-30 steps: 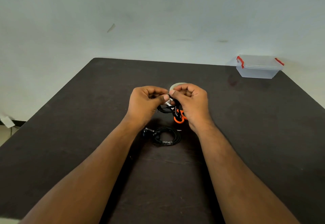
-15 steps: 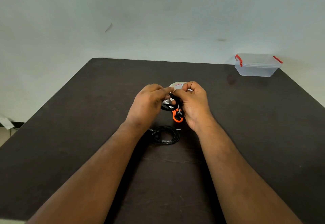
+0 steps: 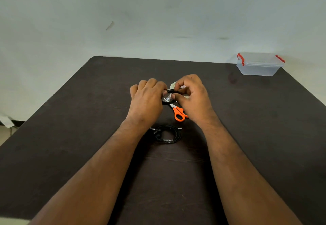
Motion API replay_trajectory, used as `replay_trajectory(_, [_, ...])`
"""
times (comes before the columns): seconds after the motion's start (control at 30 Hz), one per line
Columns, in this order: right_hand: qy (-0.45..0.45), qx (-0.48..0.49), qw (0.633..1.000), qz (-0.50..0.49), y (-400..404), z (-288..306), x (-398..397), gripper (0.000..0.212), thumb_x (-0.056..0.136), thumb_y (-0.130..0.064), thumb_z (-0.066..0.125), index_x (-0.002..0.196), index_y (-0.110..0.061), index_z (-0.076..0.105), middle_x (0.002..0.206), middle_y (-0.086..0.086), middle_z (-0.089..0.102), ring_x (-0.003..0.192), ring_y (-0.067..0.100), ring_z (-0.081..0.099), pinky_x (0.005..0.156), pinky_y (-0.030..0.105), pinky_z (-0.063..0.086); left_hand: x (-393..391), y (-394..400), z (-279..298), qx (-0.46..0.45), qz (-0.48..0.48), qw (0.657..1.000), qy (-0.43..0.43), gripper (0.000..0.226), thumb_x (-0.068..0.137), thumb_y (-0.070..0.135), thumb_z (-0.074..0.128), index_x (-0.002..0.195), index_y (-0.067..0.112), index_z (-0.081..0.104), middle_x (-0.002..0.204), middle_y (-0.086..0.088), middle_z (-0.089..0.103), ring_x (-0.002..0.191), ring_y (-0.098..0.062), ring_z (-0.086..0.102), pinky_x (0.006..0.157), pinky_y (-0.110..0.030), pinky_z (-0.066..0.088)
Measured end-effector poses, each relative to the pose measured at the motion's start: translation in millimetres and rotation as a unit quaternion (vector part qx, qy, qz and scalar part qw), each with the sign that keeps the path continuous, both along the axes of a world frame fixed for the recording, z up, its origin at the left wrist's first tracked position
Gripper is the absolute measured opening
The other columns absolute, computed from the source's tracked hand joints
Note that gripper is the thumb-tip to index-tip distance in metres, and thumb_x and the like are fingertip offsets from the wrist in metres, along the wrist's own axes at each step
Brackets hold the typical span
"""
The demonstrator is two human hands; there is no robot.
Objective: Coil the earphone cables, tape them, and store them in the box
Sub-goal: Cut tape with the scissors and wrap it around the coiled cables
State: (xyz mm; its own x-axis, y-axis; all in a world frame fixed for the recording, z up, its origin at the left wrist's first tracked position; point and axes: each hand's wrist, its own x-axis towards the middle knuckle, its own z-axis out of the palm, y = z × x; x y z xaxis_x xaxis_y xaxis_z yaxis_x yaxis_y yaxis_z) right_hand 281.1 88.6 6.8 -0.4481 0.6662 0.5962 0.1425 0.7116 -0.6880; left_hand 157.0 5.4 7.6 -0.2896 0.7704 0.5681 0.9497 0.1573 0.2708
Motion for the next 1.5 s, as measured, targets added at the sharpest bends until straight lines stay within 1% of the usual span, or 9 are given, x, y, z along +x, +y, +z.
replay_trajectory(0.13, [-0.028,0.057,0.998,0.006,4,-1,3,0.022,0.072,0.009,0.071,0.077,-0.011,0.063,0.096,-0.001,0.051,0.085,0.016,0.058,0.074,0.029,0.053,0,2,2,-0.065,0.001,0.988,-0.138,0.021,0.1,0.022,0.042,0.103,0.03,0.061,0.108,0.005,0.049,0.108,-0.019,0.042,0.086,-0.033,0.02])
replay_trajectory(0.27, [-0.04,0.079,0.996,0.022,7,-2,3,0.027,0.072,0.015,0.062,0.078,-0.012,0.063,0.097,-0.001,0.052,0.09,0.014,0.058,0.076,0.026,0.052,-11,3,4,-0.103,-0.076,0.951,-0.282,0.026,0.096,0.035,0.046,0.073,0.041,0.057,0.082,0.011,0.051,0.09,-0.026,0.054,0.086,-0.044,0.04])
replay_trajectory(0.37, [-0.032,0.103,0.994,0.02,2,-1,-1,0.029,0.071,0.016,0.058,0.083,-0.01,0.063,0.096,-0.001,0.052,0.089,0.011,0.055,0.074,0.026,0.051,-12,-5,13,-0.103,-0.144,0.9,-0.398,0.03,0.101,0.023,0.045,0.074,0.025,0.058,0.065,0.01,0.047,0.066,-0.009,0.043,0.072,-0.03,0.035])
replay_trajectory(0.57, [-0.02,0.093,0.994,0.054,-5,-3,-3,0.02,0.075,-0.004,0.077,0.093,-0.011,0.072,0.101,0.0,0.053,0.094,0.008,0.057,0.082,0.021,0.049,-19,-15,22,-0.123,-0.155,0.831,-0.52,0.032,0.1,0.014,0.047,0.074,0.016,0.064,0.072,0.004,0.063,0.073,-0.008,0.05,0.072,-0.021,0.035])
replay_trajectory(0.7, [0.015,0.084,0.994,0.066,-7,-3,-5,0.012,0.074,-0.01,0.08,0.085,-0.01,0.076,0.096,-0.001,0.056,0.089,0.008,0.059,0.079,0.014,0.045,-22,-15,21,-0.113,-0.165,0.838,-0.508,0.031,0.099,0.014,0.049,0.075,0.013,0.068,0.067,0.005,0.067,0.07,-0.002,0.057,0.075,-0.021,0.038])
replay_trajectory(1.0, [-0.006,0.083,0.996,0.018,-5,-10,-6,0.003,0.08,-0.014,0.073,0.082,-0.016,0.074,0.091,-0.018,0.057,0.09,-0.003,0.058,0.084,0.034,0.044,-32,-17,19,-0.049,-0.158,0.824,-0.541,0.011,0.091,0.008,0.063,0.096,0.009,0.073,0.073,-0.004,0.071,0.078,-0.01,0.064,0.08,-0.018,0.048])
replay_trajectory(1.1, [-0.052,0.129,0.99,-0.02,-7,-12,-5,0.006,0.084,-0.019,0.067,0.086,-0.022,0.073,0.099,-0.015,0.062,0.098,-0.007,0.052,0.087,0.03,0.026,-25,-16,18,-0.031,-0.126,0.855,-0.502,0.009,0.09,0.007,0.064,0.092,0.009,0.073,0.074,-0.007,0.071,0.074,-0.005,0.065,0.077,-0.009,0.049])
replay_trajectory(1.3, [-0.036,0.172,0.983,-0.047,-12,-10,-7,0.01,0.086,-0.01,0.062,0.086,-0.014,0.071,0.087,-0.007,0.071,0.086,0.009,0.064,0.081,0.033,0.041,-20,-12,11,-0.026,-0.084,0.945,-0.316,0.01,0.085,0.029,0.066,0.087,0.033,0.074,0.071,0.012,0.071,0.082,-0.009,0.068,0.092,-0.052,0.048])
replay_trajectory(1.5, [0.032,-0.004,0.998,-0.06,-16,-8,-12,0.01,0.086,-0.013,0.067,0.087,-0.011,0.077,0.074,-0.012,0.068,0.068,0.003,0.063,0.065,0.013,0.045,-14,-11,15,-0.002,-0.051,0.983,-0.176,0.014,0.091,0.021,0.066,0.095,0.029,0.076,0.076,0.012,0.07,0.086,-0.01,0.06,0.092,-0.031,0.028])
